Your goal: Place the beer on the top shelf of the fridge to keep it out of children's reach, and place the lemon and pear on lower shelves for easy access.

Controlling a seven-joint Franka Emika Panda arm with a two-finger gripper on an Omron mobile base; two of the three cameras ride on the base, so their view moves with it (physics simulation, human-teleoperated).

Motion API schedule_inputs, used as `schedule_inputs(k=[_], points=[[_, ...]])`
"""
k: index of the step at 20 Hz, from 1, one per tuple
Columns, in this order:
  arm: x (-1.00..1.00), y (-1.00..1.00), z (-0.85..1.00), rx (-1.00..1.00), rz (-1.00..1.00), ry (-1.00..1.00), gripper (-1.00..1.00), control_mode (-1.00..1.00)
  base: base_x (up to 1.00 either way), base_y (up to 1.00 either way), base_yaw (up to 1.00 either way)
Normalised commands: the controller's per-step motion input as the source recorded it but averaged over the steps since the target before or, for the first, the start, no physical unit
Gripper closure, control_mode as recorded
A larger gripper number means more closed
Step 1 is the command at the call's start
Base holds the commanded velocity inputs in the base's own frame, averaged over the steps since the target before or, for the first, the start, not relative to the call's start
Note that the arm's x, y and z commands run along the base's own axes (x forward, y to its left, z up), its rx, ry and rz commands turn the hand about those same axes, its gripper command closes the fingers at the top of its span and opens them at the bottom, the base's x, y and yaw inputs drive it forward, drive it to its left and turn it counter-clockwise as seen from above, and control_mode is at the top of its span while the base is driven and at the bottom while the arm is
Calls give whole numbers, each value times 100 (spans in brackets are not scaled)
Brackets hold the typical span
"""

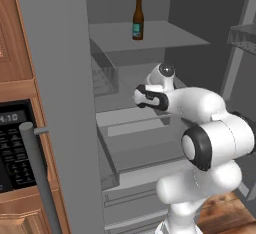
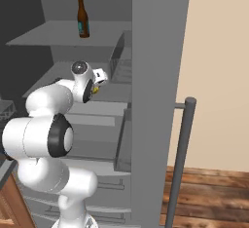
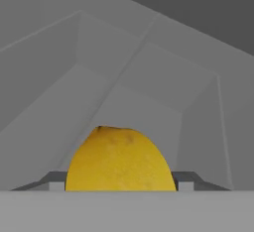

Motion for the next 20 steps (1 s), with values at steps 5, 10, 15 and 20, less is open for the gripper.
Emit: schedule_inputs(k=[5, 10, 15, 20], points=[[70, 0, -19, 2, 0, 0, 100, -100, 0, 0, 0], [72, 0, -18, 0, 0, 0, -100, -100, 0, 0, 0], [43, 0, -12, 0, 0, 0, -100, -100, 0, 0, 0], [0, 0, 0, 0, -2, 0, -100, -100, 0, 0, 0]])
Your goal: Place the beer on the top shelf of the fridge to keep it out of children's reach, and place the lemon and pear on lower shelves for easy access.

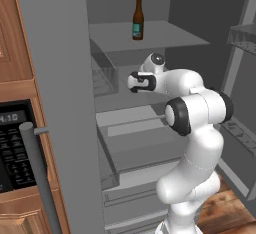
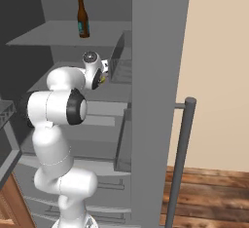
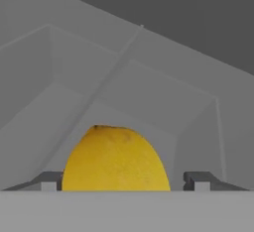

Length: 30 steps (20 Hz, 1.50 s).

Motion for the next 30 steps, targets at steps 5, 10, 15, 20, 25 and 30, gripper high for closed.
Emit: schedule_inputs(k=[5, 10, 15, 20, 25, 30], points=[[-4, 0, 0, 0, -7, -4, -100, -100, 0, 0, 0], [-59, 0, 1, 0, -9, -1, -100, -100, 0, 0, 0], [-100, 0, 12, 0, -6, 0, -100, -100, 0, 0, 0], [-100, -2, 41, 0, -3, 0, -100, -100, 0, 0, 0], [-100, -13, 18, 3, -4, 0, -100, -100, 0, 0, 0], [-100, -21, 11, 21, -6, 0, -100, -100, 0, 0, 0]])
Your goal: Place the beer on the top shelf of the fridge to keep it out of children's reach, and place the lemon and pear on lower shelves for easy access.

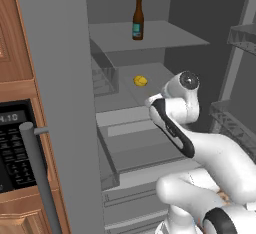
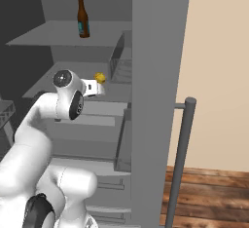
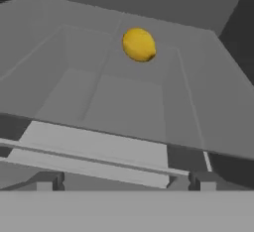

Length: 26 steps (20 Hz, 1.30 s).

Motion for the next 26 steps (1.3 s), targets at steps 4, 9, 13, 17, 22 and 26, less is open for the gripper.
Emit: schedule_inputs(k=[4, 9, 13, 17, 22, 26], points=[[-100, -21, 39, 32, -7, 0, -100, -100, 0, 0, 0], [-100, -8, 70, 17, -8, 3, -100, -100, 0, 0, 0], [-97, 0, 94, 0, -1, 12, -100, -100, 0, 0, 0], [-89, 0, 96, 0, 0, 13, -100, -100, 0, 0, 0], [-74, 0, 48, -2, 0, 14, -100, -100, 0, 0, 0], [-49, 5, 1, -9, 0, 14, -100, -100, 0, 0, 0]])
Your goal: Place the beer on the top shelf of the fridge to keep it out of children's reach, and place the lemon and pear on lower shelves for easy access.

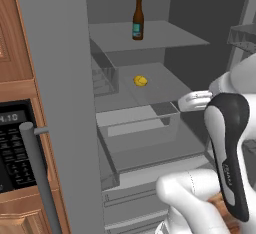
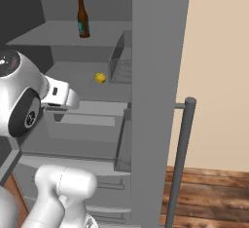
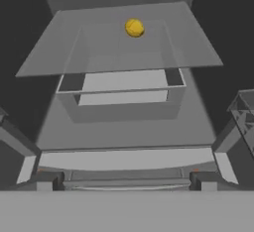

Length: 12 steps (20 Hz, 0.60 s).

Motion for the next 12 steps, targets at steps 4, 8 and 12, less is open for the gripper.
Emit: schedule_inputs(k=[4, 8, 12], points=[[-52, 3, 0, -9, 0, 17, -100, -100, 0, 0, 0], [-39, 1, 0, -7, 0, 16, -100, -100, 0, 0, 0], [-11, 0, 0, 0, 0, 13, -100, -100, 0, 0, 0]])
